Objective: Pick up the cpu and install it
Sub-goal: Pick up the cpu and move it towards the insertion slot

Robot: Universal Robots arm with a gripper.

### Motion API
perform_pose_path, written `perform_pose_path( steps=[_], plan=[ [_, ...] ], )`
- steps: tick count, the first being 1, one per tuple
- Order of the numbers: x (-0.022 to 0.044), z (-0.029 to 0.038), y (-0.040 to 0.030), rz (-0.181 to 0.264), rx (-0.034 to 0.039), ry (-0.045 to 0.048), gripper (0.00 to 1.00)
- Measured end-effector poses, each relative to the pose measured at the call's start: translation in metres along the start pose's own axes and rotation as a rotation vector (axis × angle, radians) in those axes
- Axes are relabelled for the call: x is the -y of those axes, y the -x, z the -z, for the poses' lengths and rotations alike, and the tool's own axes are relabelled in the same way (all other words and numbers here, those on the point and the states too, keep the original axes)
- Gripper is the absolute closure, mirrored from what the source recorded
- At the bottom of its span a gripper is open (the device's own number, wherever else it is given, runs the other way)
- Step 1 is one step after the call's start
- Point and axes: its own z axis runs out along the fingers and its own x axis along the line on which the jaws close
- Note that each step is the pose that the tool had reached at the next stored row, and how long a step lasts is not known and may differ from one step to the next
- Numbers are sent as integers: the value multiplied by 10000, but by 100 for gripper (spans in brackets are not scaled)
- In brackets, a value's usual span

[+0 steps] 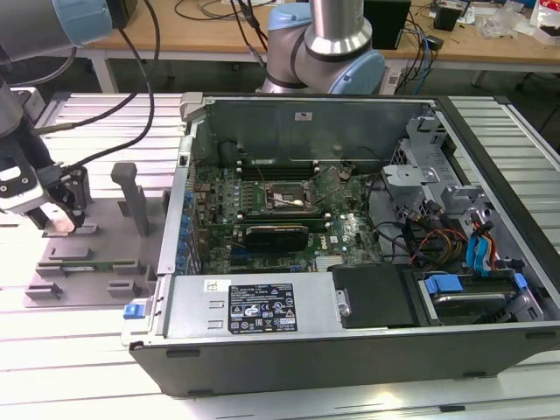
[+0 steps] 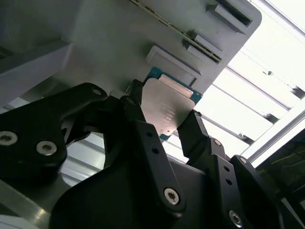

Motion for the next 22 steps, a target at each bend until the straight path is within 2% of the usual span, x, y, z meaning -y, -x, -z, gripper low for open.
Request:
perform_pose_path(
  steps=[3, 5, 18, 22],
  plan=[
    [-1, 63, 2, 0, -1, 0, 45],
    [-1, 83, 3, 0, 1, 0, 45],
    [-6, 121, 4, 1, -1, -13, 45],
    [-6, 159, 6, 1, -1, -14, 45]
  ],
)
